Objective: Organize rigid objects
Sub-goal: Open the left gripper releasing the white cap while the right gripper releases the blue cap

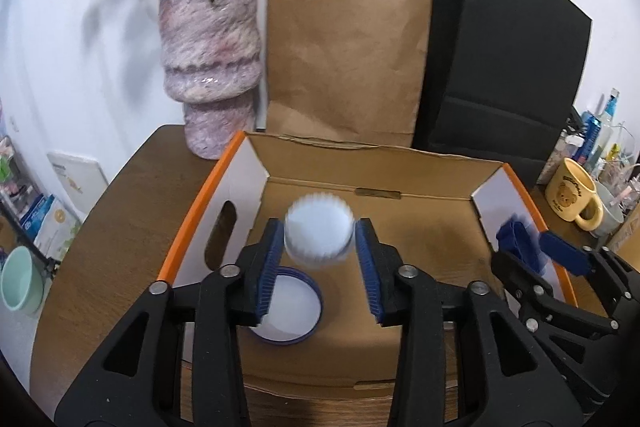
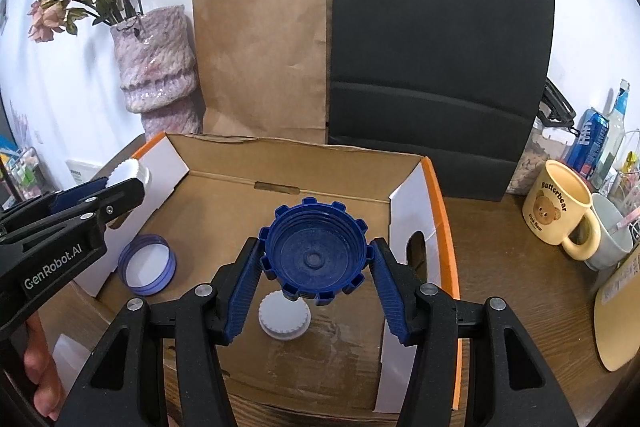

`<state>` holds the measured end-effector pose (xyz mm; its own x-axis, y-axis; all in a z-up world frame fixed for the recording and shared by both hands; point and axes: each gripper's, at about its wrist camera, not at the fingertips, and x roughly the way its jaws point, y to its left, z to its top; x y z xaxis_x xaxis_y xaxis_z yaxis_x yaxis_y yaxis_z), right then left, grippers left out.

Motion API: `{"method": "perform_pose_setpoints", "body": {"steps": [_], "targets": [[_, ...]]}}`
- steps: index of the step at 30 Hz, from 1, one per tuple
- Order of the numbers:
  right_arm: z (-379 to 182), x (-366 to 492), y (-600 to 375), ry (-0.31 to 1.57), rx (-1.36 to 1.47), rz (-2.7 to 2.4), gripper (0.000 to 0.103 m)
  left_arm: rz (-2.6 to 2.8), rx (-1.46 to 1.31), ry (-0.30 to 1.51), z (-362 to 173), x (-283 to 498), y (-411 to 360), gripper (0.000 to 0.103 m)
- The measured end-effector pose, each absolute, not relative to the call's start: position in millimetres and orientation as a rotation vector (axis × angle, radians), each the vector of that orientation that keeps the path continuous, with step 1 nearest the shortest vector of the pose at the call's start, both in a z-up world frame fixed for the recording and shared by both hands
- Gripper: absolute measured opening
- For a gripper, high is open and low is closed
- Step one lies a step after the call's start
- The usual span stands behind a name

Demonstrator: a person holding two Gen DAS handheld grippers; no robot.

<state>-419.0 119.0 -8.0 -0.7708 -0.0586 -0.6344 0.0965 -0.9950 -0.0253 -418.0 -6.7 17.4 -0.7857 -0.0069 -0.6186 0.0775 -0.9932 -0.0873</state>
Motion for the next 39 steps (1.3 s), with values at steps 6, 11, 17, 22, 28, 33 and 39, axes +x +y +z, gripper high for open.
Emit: {"method": "perform_pose_setpoints", "body": {"steps": [6,11,17,22,28,33,39], "targets": [[-8,-420,124,0.072,1.047,-2.900,0.088,-2.896,0.950,0.193,22,-414,-15,0.103],[-7,-420,125,0.071,1.040,-2.903,0.088,-2.887,0.947,0.196,22,-414,-16,0.103],[-6,-419,125,0.074,1.039,-2.901,0.088,-2.890,0.947,0.193,22,-413,-15,0.103],[-7,-418,124,0.081,1.040,-2.902,0.088,-2.888,0.950,0.193,21,-413,-15,0.103],[-7,-417,123,0.091,1.042,-2.902,0.088,-2.889,0.946,0.188,22,-412,-14,0.103],[-6,-416,122,0.098,1.037,-2.903,0.088,-2.891,0.943,0.184,22,-410,-14,0.103],[-5,-412,123,0.107,1.027,-2.904,0.088,-2.891,0.949,0.187,23,-408,-15,0.103]]}}
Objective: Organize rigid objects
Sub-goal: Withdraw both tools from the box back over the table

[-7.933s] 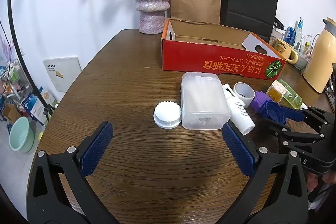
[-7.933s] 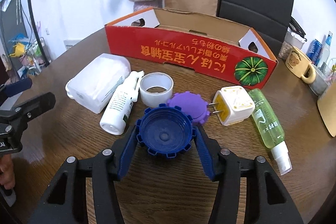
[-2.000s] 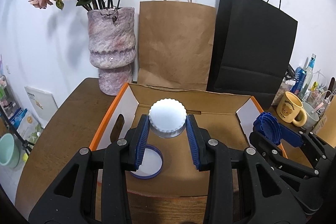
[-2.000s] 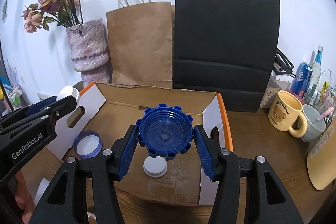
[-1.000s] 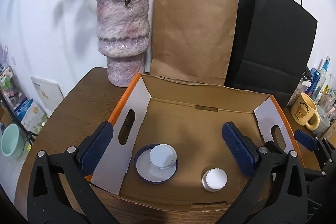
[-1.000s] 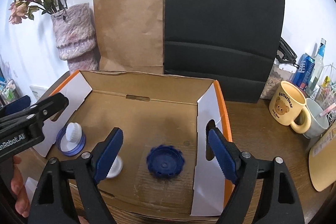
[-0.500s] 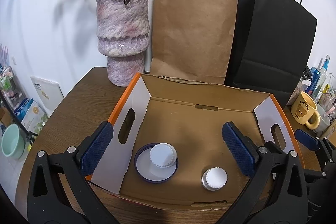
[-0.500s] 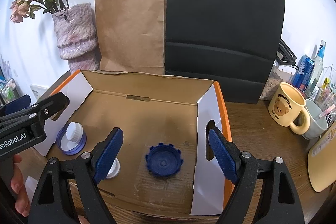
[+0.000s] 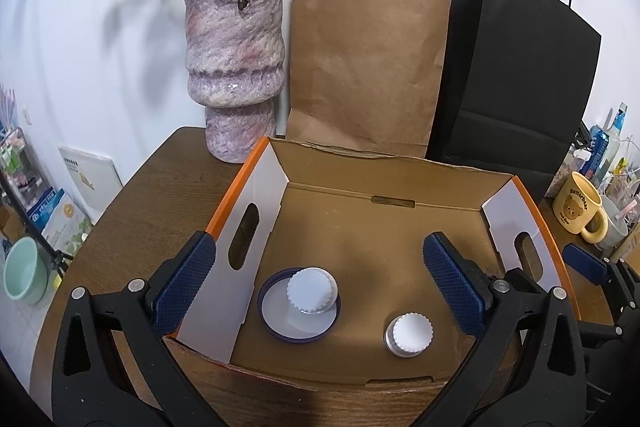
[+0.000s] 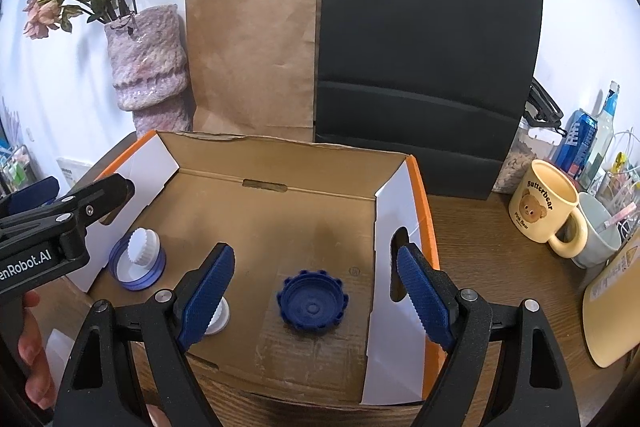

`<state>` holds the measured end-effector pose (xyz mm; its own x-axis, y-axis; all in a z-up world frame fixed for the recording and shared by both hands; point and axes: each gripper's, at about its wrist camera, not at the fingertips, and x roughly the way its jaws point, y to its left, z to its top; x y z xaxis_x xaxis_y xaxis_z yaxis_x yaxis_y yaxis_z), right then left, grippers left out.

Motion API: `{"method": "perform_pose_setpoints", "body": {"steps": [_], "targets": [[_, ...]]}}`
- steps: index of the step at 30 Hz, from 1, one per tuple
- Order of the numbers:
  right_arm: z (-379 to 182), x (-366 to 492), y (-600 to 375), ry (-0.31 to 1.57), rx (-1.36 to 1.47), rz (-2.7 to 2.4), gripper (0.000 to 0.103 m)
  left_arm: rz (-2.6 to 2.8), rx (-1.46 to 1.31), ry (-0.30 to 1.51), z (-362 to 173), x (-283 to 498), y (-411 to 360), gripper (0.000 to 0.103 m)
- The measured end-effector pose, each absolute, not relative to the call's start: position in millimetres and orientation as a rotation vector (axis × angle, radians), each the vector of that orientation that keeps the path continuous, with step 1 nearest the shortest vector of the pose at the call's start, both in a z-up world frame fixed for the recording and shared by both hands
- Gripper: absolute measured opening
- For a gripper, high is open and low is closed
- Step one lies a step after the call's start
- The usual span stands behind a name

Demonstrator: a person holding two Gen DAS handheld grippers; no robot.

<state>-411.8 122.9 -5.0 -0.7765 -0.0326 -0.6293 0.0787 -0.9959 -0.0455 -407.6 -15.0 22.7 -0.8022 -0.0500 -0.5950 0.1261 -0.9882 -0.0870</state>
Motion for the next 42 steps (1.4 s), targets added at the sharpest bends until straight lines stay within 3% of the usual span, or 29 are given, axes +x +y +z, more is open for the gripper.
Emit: {"method": "perform_pose_setpoints", "body": {"steps": [42], "targets": [[-4,-298,127,0.126,0.912,-2.879,0.088,-2.933,0.879,0.120,16,-301,-20,0.103]]}}
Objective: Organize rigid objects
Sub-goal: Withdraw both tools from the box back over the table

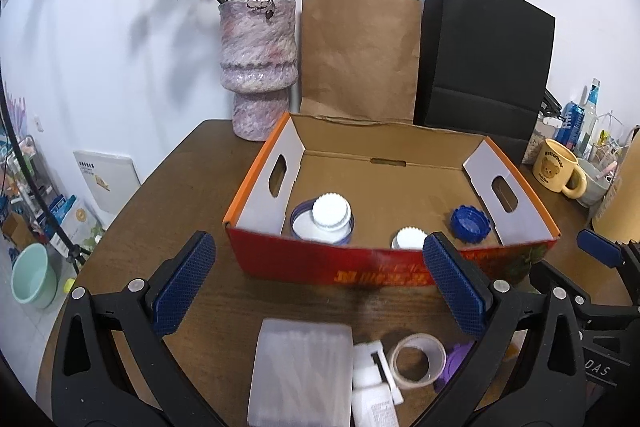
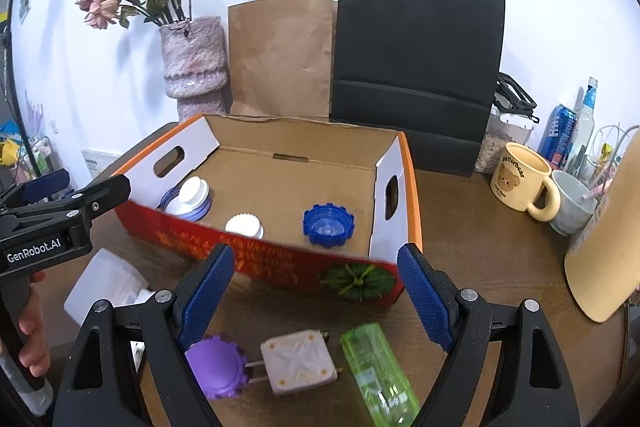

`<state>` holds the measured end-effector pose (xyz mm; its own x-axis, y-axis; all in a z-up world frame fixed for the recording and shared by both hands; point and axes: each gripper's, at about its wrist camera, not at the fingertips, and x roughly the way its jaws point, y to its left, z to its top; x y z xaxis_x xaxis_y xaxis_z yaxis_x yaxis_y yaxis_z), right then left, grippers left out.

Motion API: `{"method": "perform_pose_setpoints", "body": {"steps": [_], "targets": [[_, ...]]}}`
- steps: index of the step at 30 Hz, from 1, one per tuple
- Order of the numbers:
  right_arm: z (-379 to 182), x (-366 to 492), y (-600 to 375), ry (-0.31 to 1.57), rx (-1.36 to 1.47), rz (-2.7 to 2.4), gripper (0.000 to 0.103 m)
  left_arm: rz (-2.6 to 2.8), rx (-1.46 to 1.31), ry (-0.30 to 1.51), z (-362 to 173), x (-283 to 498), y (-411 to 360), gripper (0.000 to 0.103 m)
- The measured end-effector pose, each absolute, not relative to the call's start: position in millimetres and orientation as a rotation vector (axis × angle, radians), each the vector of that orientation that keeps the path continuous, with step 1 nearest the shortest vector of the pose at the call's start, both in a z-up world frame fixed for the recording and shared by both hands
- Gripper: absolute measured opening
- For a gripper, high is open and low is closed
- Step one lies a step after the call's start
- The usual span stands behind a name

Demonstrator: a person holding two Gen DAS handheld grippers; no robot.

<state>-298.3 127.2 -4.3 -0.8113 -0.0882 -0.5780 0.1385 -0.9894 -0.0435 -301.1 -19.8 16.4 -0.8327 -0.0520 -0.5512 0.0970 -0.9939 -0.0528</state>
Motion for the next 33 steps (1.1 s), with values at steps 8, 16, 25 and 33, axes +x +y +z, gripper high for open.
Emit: {"method": "perform_pose_setpoints", "body": {"steps": [8,16,25,33], "targets": [[-14,-269,125,0.157,0.910,-2.877,0.088,-2.949,0.862,0.128,14,-275,-21,0.103],[-23,-239,133,0.145,0.907,-2.879,0.088,-2.945,0.851,0.140,8,-247,-23,0.103],[-32,-209,142,0.170,0.937,-2.865,0.088,-2.945,0.871,0.132,1,-223,-25,0.103],[-33,-192,158,0.154,0.949,-2.870,0.088,-2.923,0.922,0.120,-10,-203,-30,0.103]]}}
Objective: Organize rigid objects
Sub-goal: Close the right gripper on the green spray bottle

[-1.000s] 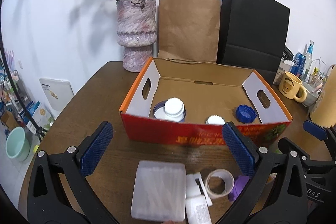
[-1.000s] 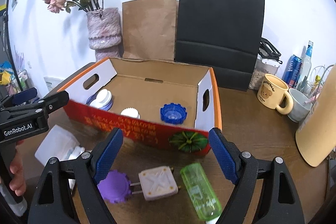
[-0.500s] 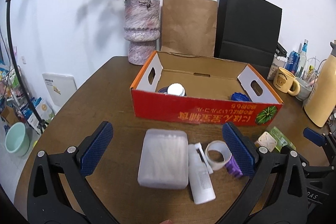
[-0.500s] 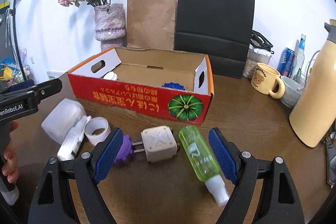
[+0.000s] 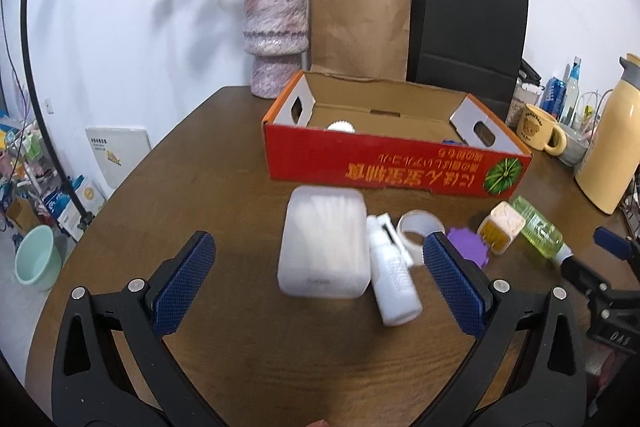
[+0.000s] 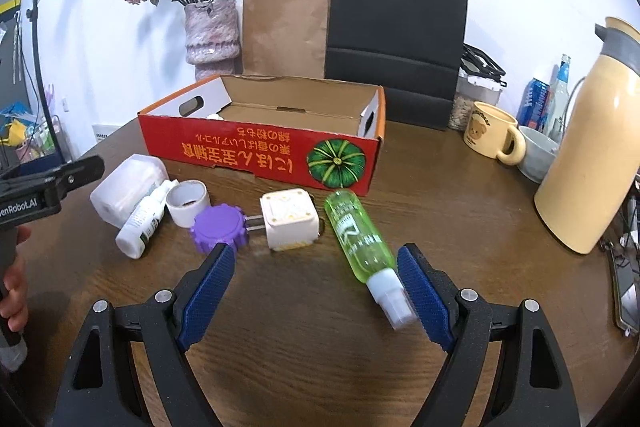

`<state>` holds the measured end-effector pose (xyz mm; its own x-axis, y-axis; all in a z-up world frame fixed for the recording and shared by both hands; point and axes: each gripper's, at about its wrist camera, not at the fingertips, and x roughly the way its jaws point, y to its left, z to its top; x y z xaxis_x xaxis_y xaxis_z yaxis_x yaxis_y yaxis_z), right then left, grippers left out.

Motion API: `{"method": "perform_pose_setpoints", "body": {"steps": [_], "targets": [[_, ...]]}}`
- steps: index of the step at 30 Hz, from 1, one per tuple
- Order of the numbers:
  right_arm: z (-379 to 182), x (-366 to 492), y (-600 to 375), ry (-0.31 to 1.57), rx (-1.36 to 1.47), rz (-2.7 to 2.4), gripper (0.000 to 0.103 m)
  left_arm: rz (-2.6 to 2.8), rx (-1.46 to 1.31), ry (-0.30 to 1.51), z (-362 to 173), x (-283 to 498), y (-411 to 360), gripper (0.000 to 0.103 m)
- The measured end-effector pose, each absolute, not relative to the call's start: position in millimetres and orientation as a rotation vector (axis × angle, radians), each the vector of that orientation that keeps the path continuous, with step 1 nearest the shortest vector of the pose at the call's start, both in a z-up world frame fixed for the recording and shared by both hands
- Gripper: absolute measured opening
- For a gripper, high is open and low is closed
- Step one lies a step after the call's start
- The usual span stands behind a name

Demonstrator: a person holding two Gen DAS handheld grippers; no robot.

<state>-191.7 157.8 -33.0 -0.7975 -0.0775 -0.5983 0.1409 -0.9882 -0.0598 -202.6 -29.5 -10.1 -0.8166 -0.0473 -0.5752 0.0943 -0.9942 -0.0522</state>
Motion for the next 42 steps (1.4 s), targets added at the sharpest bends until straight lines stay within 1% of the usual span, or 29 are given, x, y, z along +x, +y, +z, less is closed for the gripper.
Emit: {"method": "perform_pose_setpoints", "body": {"steps": [7,12,16,22,30,31,32,33,35,36,37,38,39,42], "targets": [[-40,-182,176,0.185,1.002,-2.883,0.088,-2.911,0.939,0.115,-17,-192,-32,0.103],[-45,-186,185,0.276,1.049,-2.883,0.088,-2.907,0.943,0.096,-18,-193,-30,0.103],[-52,-198,192,0.310,1.099,-2.853,0.088,-2.905,0.957,0.098,-19,-194,-31,0.103],[-64,-232,197,0.282,1.199,-2.788,0.088,-2.907,0.955,0.092,-19,-193,-31,0.103],[-70,-264,189,0.272,1.230,-2.765,0.088,-2.909,0.971,0.100,-20,-195,-32,0.103],[-70,-268,188,0.268,1.233,-2.764,0.085,-2.909,0.970,0.101,-20,-195,-32,0.103],[-70,-271,187,0.264,1.236,-2.760,0.075,-2.910,0.970,0.103,-20,-195,-32,0.103],[-71,-273,187,0.257,1.244,-2.757,0.067,-2.910,0.971,0.103,-21,-195,-32,0.103],[-74,-280,187,0.231,1.273,-2.735,0.063,-2.909,0.974,0.101,-21,-195,-32,0.103],[-74,-281,187,0.223,1.277,-2.725,0.056,-2.910,0.976,0.100,-20,-195,-31,0.103],[-75,-282,186,0.213,1.277,-2.709,0.051,-2.912,0.976,0.100,-20,-194,-31,0.103],[-75,-282,186,0.213,1.275,-2.701,0.043,-2.912,0.976,0.099,-20,-195,-31,0.103],[-75,-281,185,0.215,1.268,-2.693,0.037,-2.913,0.977,0.098,-20,-194,-31,0.103],[-74,-277,182,0.236,1.260,-2.693,0.036,-2.912,0.983,0.098,-21,-195,-31,0.103]]}}
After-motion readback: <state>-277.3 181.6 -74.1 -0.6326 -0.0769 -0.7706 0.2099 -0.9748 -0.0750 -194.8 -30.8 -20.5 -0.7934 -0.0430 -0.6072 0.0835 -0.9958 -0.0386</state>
